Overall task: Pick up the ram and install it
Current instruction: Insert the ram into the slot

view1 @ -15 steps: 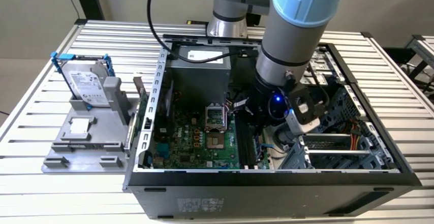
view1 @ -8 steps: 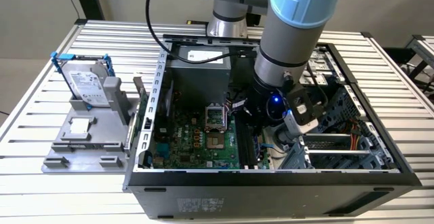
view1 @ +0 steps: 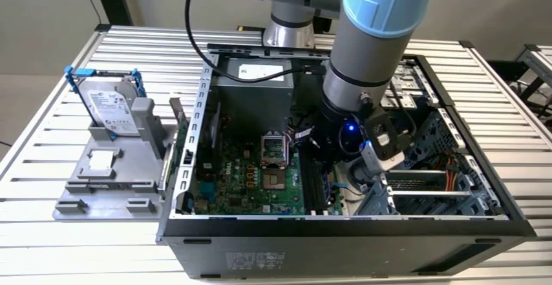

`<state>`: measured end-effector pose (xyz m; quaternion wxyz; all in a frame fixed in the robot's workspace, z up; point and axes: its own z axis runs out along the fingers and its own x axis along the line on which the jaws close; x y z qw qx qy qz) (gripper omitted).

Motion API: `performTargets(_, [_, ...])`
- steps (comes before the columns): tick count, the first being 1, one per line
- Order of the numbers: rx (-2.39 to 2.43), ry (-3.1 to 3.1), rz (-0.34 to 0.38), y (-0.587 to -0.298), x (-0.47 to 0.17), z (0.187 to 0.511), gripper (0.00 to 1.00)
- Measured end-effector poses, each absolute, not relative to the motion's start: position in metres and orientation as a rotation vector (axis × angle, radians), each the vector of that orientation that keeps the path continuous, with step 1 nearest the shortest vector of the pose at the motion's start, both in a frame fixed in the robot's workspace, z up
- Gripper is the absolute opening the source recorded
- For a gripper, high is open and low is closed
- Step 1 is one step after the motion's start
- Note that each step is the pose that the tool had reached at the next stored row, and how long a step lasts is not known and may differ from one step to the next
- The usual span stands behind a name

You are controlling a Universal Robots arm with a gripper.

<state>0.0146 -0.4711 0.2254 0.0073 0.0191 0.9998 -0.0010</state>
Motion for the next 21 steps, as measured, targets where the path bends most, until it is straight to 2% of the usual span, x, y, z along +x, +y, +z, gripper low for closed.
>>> performTargets(21, [0.056, 3.127, -0.004, -0.4721, 0.0129, 0.2217, 0.0])
